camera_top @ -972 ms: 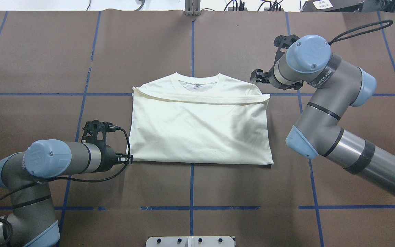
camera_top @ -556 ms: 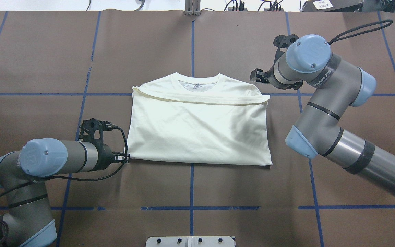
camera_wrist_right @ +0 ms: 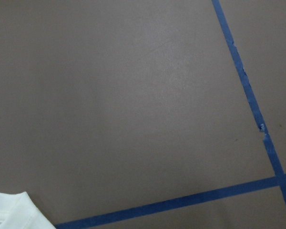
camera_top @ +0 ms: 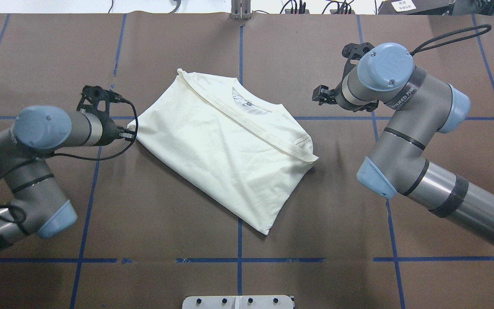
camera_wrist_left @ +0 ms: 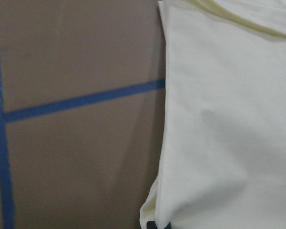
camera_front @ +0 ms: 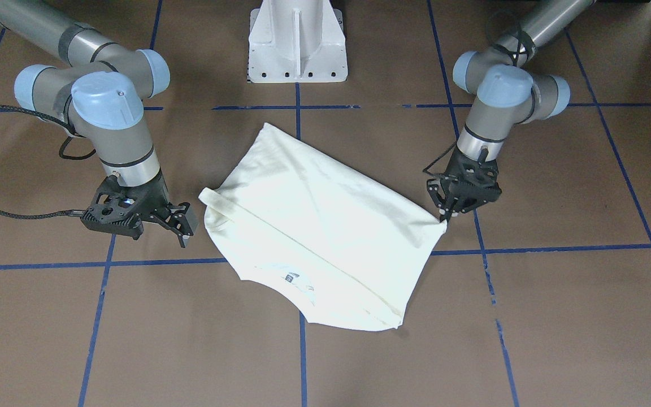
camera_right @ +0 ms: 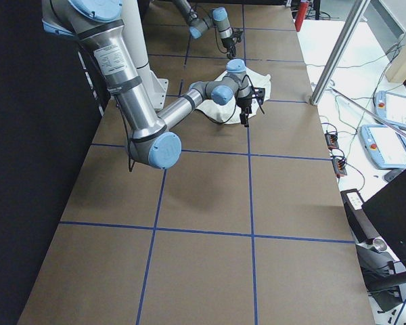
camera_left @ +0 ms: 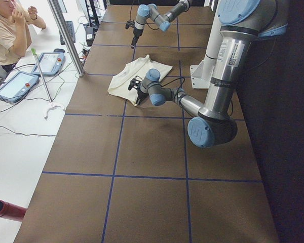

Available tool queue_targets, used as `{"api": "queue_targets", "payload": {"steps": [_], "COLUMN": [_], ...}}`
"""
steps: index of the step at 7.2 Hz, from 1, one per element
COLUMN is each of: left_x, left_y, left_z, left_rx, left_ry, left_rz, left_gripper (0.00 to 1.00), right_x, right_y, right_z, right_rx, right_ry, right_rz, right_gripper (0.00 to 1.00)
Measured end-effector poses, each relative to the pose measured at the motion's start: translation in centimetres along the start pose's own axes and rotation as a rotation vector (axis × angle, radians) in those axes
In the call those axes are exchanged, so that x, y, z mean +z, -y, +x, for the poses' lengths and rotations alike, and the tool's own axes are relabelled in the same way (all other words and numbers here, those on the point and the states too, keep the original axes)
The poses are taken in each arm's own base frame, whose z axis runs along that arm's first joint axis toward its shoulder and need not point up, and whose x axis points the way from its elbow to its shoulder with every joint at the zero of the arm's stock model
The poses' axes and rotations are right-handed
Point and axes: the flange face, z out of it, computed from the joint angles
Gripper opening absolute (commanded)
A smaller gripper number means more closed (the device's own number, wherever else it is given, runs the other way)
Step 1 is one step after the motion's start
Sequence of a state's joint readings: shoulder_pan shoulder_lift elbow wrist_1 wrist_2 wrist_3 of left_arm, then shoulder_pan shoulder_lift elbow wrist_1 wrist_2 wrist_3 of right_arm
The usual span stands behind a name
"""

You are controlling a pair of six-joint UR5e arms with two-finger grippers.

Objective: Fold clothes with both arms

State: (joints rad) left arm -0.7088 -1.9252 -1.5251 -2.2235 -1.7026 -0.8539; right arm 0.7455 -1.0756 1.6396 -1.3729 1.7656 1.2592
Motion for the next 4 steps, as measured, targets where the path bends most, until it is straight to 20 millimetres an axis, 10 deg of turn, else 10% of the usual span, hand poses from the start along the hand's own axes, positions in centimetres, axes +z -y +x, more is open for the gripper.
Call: {"api": "queue_targets", "payload": {"steps": [3, 4], "left_x": [7.4, 8.4], "left_y": [15.4, 17.4], "left_z": [-1.4, -1.9], "left_rx": [-0.021, -0.026], "left_ry": [0.116, 0.133], "left_rz": [0.064, 0.089], "left_gripper": [0.00, 0.99], "right_x": [-0.6, -1.0], "right_y": [0.0, -0.1], "right_z": [-0.4, -0.6], "right_rx": [0.006, 0.005], "right_ry": [0.012, 0.020], "right_rz": [0.004, 0.005], "right_gripper": [1.00, 1.00]}}
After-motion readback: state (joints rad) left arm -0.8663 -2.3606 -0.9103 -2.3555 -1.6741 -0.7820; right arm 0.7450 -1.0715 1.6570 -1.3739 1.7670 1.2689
